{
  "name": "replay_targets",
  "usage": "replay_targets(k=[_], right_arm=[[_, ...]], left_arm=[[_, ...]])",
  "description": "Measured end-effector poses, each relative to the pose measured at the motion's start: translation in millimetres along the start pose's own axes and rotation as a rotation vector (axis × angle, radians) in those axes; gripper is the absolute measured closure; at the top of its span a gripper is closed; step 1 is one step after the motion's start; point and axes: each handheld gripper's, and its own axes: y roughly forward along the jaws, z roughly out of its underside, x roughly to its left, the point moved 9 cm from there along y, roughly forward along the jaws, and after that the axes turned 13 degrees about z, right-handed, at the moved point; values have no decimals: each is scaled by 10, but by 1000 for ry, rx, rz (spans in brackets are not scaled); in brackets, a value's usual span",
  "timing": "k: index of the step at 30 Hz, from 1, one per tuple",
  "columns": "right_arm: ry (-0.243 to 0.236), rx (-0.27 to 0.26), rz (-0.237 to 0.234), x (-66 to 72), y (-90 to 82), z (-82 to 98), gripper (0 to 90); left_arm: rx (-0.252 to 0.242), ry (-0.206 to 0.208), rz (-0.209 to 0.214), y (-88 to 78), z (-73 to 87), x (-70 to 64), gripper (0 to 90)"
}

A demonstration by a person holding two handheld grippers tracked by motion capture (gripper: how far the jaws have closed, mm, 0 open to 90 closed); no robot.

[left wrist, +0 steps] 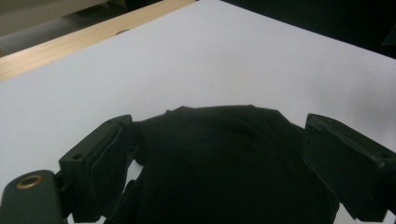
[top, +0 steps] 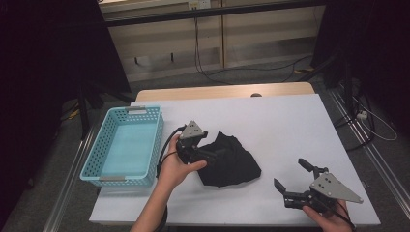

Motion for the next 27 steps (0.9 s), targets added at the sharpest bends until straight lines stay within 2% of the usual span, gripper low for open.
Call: replay_targets(k=[5, 8, 10, 13, 14, 18, 20, 27], right_arm=[[6, 8, -6, 26, 17, -7, 9], [-28, 22, -13, 52, 25, 10, 10], [-23, 22, -23, 69, 34, -2, 11], [-39, 27, -23, 73, 60, -16, 11], [-38, 32, -24, 79, 76, -19, 12], [-48, 59, -39, 123, 157, -19, 17], [-59, 79, -45, 173, 232, -21, 20], [-85, 114, -73, 293, 441, -5, 8]], left_arm=[[0, -4, -7, -48, 54, 13, 86], [-16, -3, -22, -111, 52, 29, 80], [-25, -11, -20, -140, 59, 32, 78], [-31, -19, -27, -175, 81, 59, 78], [-25, -12, -29, -184, 91, 72, 78], [-22, -20, -39, -196, 121, 103, 78], [-6, -16, -54, -207, 147, 124, 79], [-16, -26, -58, -235, 162, 141, 79]])
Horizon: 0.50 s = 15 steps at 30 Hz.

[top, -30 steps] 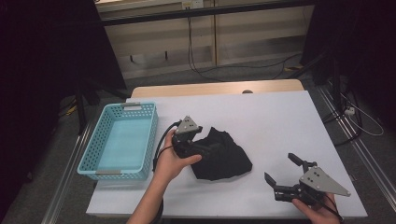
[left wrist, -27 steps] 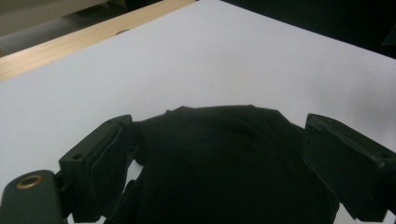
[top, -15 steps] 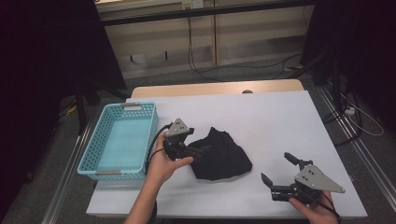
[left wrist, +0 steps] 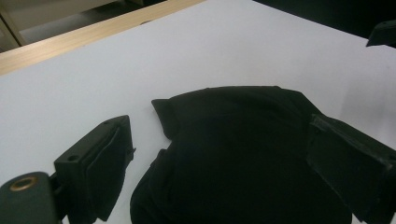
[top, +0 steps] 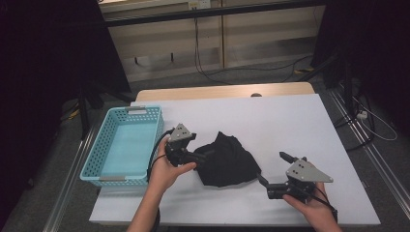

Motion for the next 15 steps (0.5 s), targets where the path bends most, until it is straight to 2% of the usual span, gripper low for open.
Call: replay_targets(k=[2, 5, 7, 15], right_arm=[[-7, 18, -2, 25, 63, 7, 8], [11, 38, -12, 56, 151, 22, 12], [-4, 46, -20, 88, 190, 26, 17], [-19, 66, -64, 230, 259, 29, 34]], left_arm=[[2, 3, -2, -3, 3, 6, 80], [2, 3, -2, -6, 7, 8, 80], [0, 1, -4, -14, 8, 9, 80], [0, 2, -10, -33, 13, 15, 80]])
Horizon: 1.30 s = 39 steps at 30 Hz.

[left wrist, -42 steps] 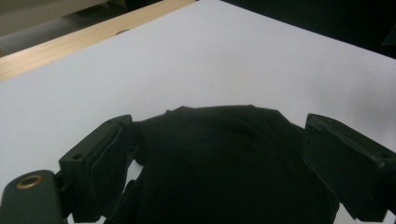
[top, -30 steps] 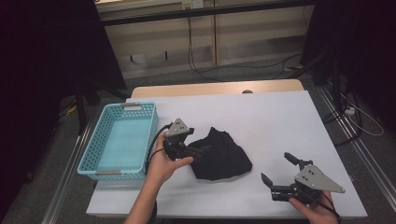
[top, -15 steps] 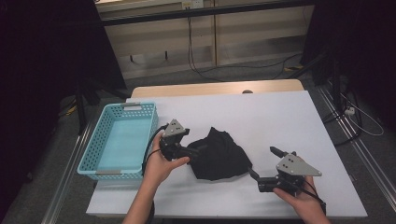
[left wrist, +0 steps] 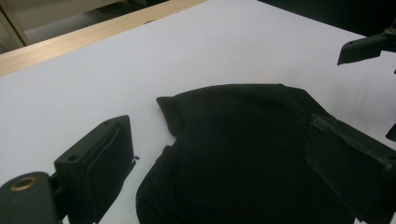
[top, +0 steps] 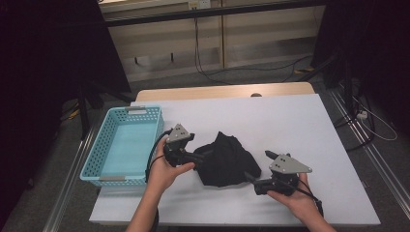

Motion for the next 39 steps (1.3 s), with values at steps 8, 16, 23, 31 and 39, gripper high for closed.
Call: replay_targets(k=[8, 16, 23, 31, 39], right_arm=[[-4, 31, -58, 183, 124, 1, 165], [-35, 118, -115, 350, 305, 82, 374], [-14, 185, -145, 323, 350, 114, 602], [26, 193, -159, 288, 342, 80, 893], [74, 158, -155, 122, 259, -55, 899]], left_arm=[[-4, 0, -3, -4, 6, 14, 81], [-1, -5, -12, -44, 54, 23, 82], [-21, -10, -36, -95, 58, 40, 82], [-5, 3, -32, -73, 90, 14, 84], [-9, 7, -24, -69, 84, -5, 84]])
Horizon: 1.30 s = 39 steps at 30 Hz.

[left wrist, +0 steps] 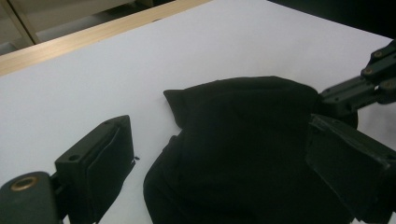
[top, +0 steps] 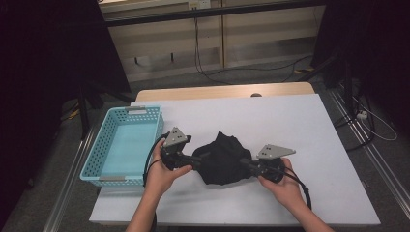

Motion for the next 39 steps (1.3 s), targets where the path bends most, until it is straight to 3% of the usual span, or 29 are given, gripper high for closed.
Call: replay_targets(k=[10, 18, 33, 37, 39], right_arm=[[53, -56, 60, -332, -180, -103, 899], [83, -76, 86, -472, -267, -124, 899], [99, -91, 105, -539, -311, -164, 898], [109, -89, 116, -589, -325, -145, 898], [112, -91, 118, -596, -325, -145, 898]], left_arm=[[5, 7, 19, 75, 13, -69, 84], [14, 31, 47, 173, 11, -181, 87], [35, 66, 98, 339, 71, -330, 155], [41, 73, 126, 392, 105, -389, 247], [38, 103, 130, 419, 106, -422, 275]])
